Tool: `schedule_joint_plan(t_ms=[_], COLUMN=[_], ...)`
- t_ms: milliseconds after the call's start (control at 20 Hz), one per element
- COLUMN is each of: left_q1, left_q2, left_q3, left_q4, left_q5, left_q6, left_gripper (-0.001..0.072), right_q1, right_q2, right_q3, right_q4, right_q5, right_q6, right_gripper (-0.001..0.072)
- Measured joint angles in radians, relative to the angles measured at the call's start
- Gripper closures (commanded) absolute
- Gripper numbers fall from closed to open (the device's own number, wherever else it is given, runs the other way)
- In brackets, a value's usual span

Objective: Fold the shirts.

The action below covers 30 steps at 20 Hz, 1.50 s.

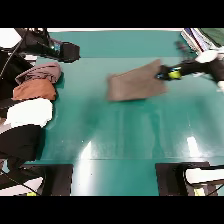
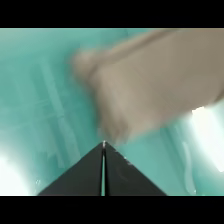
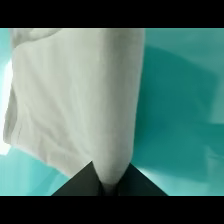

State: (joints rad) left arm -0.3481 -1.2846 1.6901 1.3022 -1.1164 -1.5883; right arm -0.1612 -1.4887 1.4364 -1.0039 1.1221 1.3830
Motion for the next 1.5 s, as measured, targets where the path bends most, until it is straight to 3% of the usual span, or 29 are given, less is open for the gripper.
schedule_joint_plan(t_ms=[500, 700, 1000, 1050, 1200, 1250, 1500], left_q1=[-0.023, -0.024, -0.024, -0.024, -0.024, -0.024, -0.024], left_q2=[0.0, 0.0, 0.0, 0.0, 0.0, 0.0, 0.0], left_q3=[0.0, 0.0, 0.0, 0.0, 0.0, 0.0, 0.0], left_q4=[-0.002, -0.003, -0.003, -0.003, -0.002, -0.002, -0.002], left_q5=[0.023, 0.025, 0.024, 0.024, 0.024, 0.024, 0.023], left_q6=[-0.014, -0.025, -0.027, -0.027, -0.023, -0.019, -0.002], left_gripper=[0.0681, 0.0681, 0.0681, 0.0681, 0.0681, 0.0681, 0.0681], right_q1=[-0.68, -0.761, -0.691, -0.67, -0.613, -0.6, -0.611], right_q2=[0.119, 0.128, 0.131, 0.131, 0.137, 0.143, 0.237], right_q3=[0.002, 0.002, 0.002, 0.002, 0.002, 0.002, 0.002], right_q4=[-0.17, -0.272, -0.331, -0.348, -0.432, -0.459, -0.527], right_q5=[0.058, 0.107, 0.221, 0.246, 0.327, 0.347, 0.386], right_q6=[0.113, 0.161, 0.183, 0.185, 0.186, 0.186, 0.19], right_gripper=[0.0697, 0.0696, 0.0692, 0.0661, 0.0236, 0.0191, 0.0191])
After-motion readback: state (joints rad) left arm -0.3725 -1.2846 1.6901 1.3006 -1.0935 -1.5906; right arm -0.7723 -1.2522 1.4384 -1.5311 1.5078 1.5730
